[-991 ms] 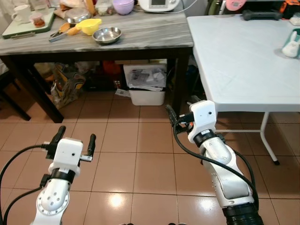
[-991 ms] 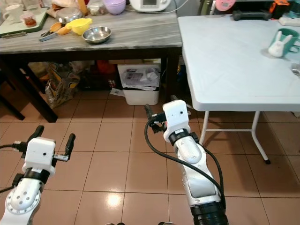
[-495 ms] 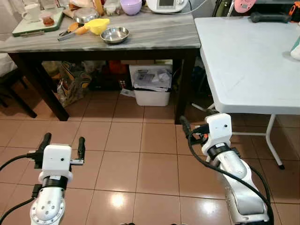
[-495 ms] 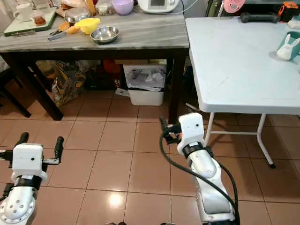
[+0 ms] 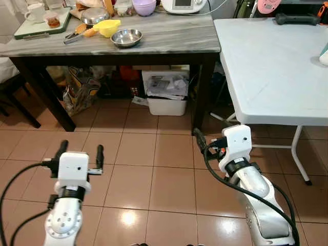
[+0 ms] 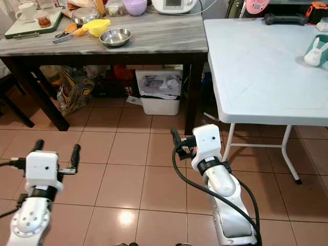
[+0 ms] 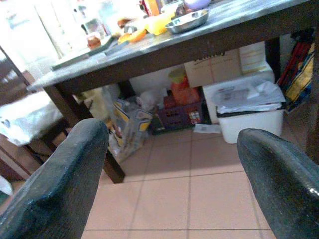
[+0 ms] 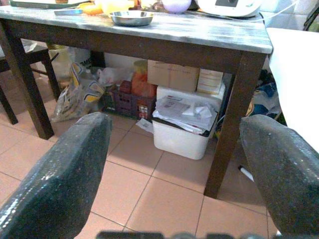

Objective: Setting the table

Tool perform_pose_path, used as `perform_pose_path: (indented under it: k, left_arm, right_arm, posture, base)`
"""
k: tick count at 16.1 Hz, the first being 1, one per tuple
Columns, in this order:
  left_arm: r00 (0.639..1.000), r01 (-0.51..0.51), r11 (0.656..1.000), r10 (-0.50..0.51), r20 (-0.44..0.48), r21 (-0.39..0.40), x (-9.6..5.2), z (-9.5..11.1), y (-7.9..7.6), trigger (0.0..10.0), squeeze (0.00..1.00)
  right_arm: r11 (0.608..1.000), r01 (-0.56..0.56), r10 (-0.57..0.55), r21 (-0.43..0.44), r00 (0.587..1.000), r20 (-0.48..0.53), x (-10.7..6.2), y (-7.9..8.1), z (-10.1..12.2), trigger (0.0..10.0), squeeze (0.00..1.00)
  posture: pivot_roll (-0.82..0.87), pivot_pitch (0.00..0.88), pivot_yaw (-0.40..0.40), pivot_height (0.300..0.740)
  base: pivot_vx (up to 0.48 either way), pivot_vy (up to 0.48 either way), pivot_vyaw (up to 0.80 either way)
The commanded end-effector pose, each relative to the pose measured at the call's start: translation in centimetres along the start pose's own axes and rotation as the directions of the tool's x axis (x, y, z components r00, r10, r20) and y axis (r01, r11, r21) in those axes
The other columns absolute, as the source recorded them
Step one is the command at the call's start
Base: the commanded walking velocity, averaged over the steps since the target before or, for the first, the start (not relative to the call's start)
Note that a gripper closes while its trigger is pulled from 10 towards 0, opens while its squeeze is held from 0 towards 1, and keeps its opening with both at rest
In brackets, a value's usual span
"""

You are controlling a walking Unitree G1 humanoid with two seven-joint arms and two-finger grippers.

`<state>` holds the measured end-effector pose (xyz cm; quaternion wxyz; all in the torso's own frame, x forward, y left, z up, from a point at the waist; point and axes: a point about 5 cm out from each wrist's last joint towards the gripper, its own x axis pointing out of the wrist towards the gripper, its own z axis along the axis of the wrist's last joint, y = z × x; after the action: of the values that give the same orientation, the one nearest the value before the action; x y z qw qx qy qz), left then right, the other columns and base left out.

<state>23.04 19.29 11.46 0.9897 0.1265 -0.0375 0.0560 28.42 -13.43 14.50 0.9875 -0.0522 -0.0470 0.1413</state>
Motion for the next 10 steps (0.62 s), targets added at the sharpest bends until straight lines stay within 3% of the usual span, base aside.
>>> perform_pose_path:
  k: [1,4,7,10]
  left_arm:
    - [1.0,-0.005,1.0,0.004,-0.003,-0.011,-0.2,0.3,-0.1,10.0,0.0]
    - [1.0,-0.024,0.999,0.024,-0.014,-0.047,-0.3,0.5,-0.8,10.0,0.0]
    - [1.0,-0.015,0.998,0.014,-0.019,-0.06,-0.6,0.5,-1.1,10.0,0.0]
    - [1.0,0.003,0.996,-0.004,-0.015,-0.093,-0.5,0.8,-1.2,10.0,0.0]
  right_arm:
    - [1.0,0.0,0.0,0.007,1.0,0.013,0.1,-0.1,0.4,10.0,0.0]
    - [0.999,-0.016,0.017,-0.043,1.0,0.022,0.8,0.2,0.6,10.0,0.0]
    - [0.999,-0.029,0.03,-0.031,0.999,0.023,1.0,0.7,0.6,10.0,0.0]
    - [0.999,-0.031,0.031,-0.027,0.999,0.017,1.2,0.7,0.5,10.0,0.0]
  posture:
    - [-0.14,0.138,0.062,0.74]
    - [-0.12,0.139,0.055,0.74]
    - [-0.11,0.142,0.052,0.74]
    - [-0.11,0.143,0.048,0.74]
  base:
    - [0.0,0.0,-0.45]
    - [0.0,0.0,0.0]
    - [0.0,0.0,0.69]
    - [0.0,0.0,0.0]
